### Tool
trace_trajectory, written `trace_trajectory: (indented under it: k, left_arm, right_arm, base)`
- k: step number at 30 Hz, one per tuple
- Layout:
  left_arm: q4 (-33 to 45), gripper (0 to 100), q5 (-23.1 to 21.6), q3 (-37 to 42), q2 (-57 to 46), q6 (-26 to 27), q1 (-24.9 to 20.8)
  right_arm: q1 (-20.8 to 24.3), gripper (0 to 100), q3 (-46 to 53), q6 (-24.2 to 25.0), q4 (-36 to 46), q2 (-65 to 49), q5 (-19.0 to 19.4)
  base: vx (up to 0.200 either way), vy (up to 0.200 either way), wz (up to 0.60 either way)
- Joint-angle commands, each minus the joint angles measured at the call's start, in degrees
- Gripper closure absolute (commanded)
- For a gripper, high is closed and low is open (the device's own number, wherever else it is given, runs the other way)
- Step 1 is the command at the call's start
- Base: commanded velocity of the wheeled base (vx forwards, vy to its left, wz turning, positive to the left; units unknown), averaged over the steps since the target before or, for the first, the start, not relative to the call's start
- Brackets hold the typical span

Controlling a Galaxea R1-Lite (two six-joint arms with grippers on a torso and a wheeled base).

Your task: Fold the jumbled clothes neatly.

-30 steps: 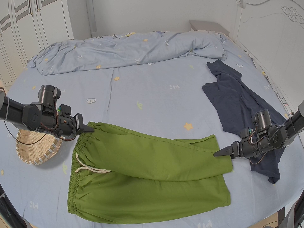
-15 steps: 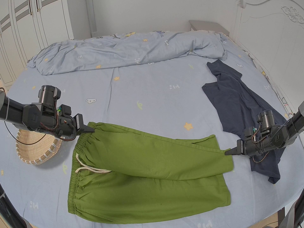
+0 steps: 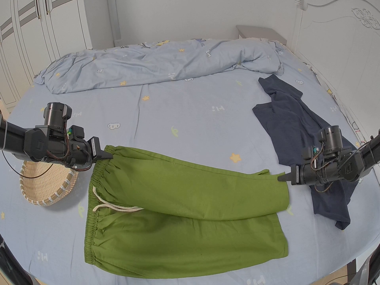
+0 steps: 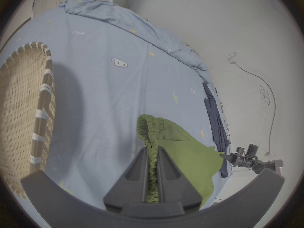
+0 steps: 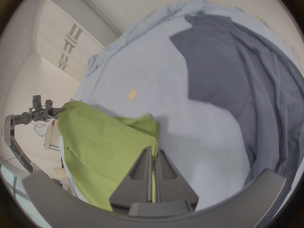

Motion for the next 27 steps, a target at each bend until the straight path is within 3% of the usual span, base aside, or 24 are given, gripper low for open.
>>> trace_trajectory:
  k: [1, 2, 10, 11, 13, 15, 17, 18, 19, 22, 27]
  left_arm:
    - [-0.8, 100, 1.5, 0.2, -0.9, -0.1, 0.0]
    - [-1.6, 100, 4.1, 0.4, -0.6, -0.1, 1.0]
    - [-4.3, 100, 4.1, 0.4, -0.3, -0.8, 2.2]
    - [-4.8, 100, 4.1, 0.5, -0.2, -0.8, 2.6]
    - [-4.8, 100, 4.1, 0.5, -0.3, -0.8, 2.7]
    - [-4.9, 100, 4.1, 0.3, -0.2, -0.8, 3.4]
    - [-4.9, 100, 4.1, 0.3, -0.2, -0.8, 3.5]
    - [-5.0, 100, 4.1, 0.2, -0.2, -0.8, 3.7]
    - [-4.9, 100, 4.1, 0.2, -0.2, -0.8, 3.7]
    - [-5.4, 100, 4.1, 0.1, -0.1, -0.8, 4.2]
    - [-7.6, 100, 4.8, 0.5, -0.2, -0.7, 5.1]
  right_arm:
    - [2.6, 100, -3.1, -0.1, 0.0, -3.5, -0.6]
    - [5.3, 100, -9.1, 0.0, 2.8, -4.3, -0.6]
    - [7.3, 100, -18.4, -0.1, 8.0, -4.0, -1.4]
    - [8.0, 100, -21.7, -0.1, 8.2, -3.0, -4.6]
    - [8.5, 100, -22.6, -0.1, 8.3, -2.9, -5.8]
    - [10.3, 100, -25.5, -0.2, 8.3, -2.9, -10.7]
    - [11.2, 100, -26.5, -0.4, 8.2, -2.9, -12.8]
    - [12.2, 100, -27.8, -1.3, 8.0, -2.9, -16.1]
    - [12.3, 100, -27.9, -1.5, 7.9, -2.9, -16.5]
    - [13.6, 100, -30.6, -6.7, 7.6, -0.7, -24.1]
    - [15.1, 100, -31.4, -8.2, 5.0, 1.0, -25.3]
  base:
    - [0.0, 0.0, 0.0]
    - [0.0, 0.0, 0.0]
    - [0.0, 0.0, 0.0]
    - [0.0, 0.0, 0.0]
    - [0.0, 0.0, 0.0]
    - [0.0, 0.0, 0.0]
    - [0.0, 0.0, 0.0]
    - [0.0, 0.0, 0.0]
    - [0.0, 0.0, 0.0]
    - [0.0, 0.0, 0.0]
    - [0.0, 0.0, 0.0]
